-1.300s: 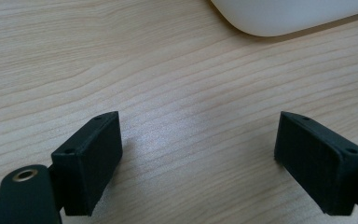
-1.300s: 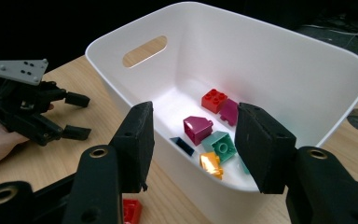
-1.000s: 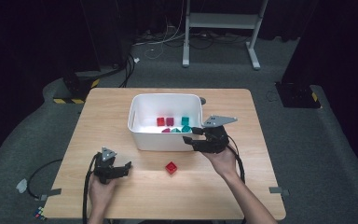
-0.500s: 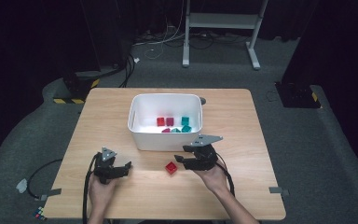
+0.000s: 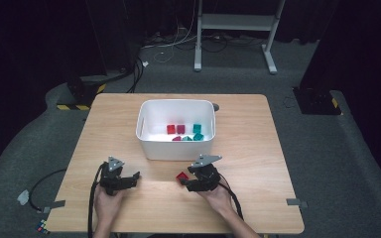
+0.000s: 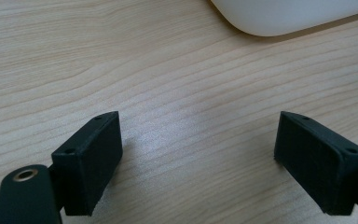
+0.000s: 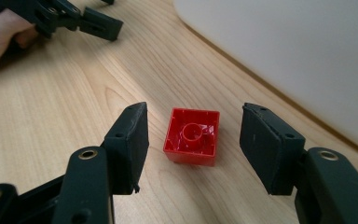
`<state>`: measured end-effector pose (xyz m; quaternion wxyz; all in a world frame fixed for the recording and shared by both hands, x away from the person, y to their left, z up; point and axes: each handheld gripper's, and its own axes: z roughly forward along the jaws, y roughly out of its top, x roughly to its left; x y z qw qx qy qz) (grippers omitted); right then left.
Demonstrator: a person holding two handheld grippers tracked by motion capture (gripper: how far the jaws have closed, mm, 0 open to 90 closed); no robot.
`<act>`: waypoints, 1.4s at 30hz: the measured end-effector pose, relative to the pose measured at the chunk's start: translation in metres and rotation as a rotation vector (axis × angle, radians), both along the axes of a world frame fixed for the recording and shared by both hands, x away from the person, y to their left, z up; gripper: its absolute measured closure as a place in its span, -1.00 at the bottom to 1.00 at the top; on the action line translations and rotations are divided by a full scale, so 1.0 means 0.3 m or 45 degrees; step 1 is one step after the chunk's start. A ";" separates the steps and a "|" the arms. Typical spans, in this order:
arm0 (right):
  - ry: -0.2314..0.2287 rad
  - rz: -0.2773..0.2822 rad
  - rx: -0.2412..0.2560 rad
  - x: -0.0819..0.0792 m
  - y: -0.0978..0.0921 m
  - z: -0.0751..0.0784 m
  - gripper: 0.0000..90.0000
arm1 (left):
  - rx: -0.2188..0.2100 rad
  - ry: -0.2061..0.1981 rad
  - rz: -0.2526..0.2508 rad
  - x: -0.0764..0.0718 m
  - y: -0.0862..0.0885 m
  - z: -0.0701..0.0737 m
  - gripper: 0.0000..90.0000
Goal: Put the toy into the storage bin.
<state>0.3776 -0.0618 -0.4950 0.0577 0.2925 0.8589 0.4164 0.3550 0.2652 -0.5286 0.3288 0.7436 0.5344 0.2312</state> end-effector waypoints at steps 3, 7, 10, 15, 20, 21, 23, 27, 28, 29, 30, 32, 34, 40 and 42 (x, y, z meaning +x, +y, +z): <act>0.003 -0.005 -0.003 0.002 0.015 -0.019 -0.07 | 0.001 0.000 0.000 0.000 0.000 0.000 -0.66; 0.009 -0.011 -0.040 0.006 0.036 -0.044 -0.07 | 0.001 0.000 0.000 0.000 0.000 0.000 -0.66; 0.003 -0.011 -0.056 0.009 0.043 -0.060 -0.01 | 0.000 0.000 0.000 0.000 0.000 0.000 -0.66; -0.017 0.006 -0.088 0.008 0.047 -0.073 0.21 | 0.001 0.000 0.001 0.000 0.000 0.000 -0.66; -0.038 0.024 -0.094 0.002 0.048 -0.069 0.30 | 0.001 0.000 0.000 0.000 0.000 0.000 -0.66; -0.038 0.027 -0.095 0.001 0.047 -0.069 0.31 | 0.001 0.000 0.000 0.000 0.000 0.000 -0.66; -0.039 0.034 -0.093 -0.001 0.046 -0.066 0.31 | 0.001 0.001 0.000 0.000 0.000 0.000 -0.66; -0.047 0.039 -0.069 -0.007 0.036 -0.048 0.31 | 0.002 0.001 -0.001 0.000 0.001 0.000 -0.66; -0.048 0.045 -0.069 -0.009 0.032 -0.042 0.31 | 0.002 0.001 -0.001 0.000 0.000 0.000 -0.66; -0.051 0.051 -0.065 -0.010 0.030 -0.036 0.31 | 0.000 0.000 0.000 0.000 0.000 0.000 -0.66; -0.052 0.055 -0.063 -0.013 0.027 -0.028 0.31 | -0.001 0.000 0.000 0.000 0.000 0.000 -0.66; -0.054 0.067 -0.054 -0.015 0.020 -0.014 0.31 | -0.001 0.000 0.000 0.000 0.000 0.000 -0.66; -0.060 0.075 -0.043 -0.018 0.009 0.006 0.31 | 0.000 0.000 0.000 0.000 0.000 0.000 -0.66; -0.066 0.096 -0.019 -0.020 -0.024 0.068 0.31 | -0.001 0.000 0.000 0.000 0.000 0.000 -0.66; -0.069 0.102 -0.008 -0.018 -0.034 0.090 0.31 | 0.000 0.000 0.000 0.000 0.000 0.000 -0.66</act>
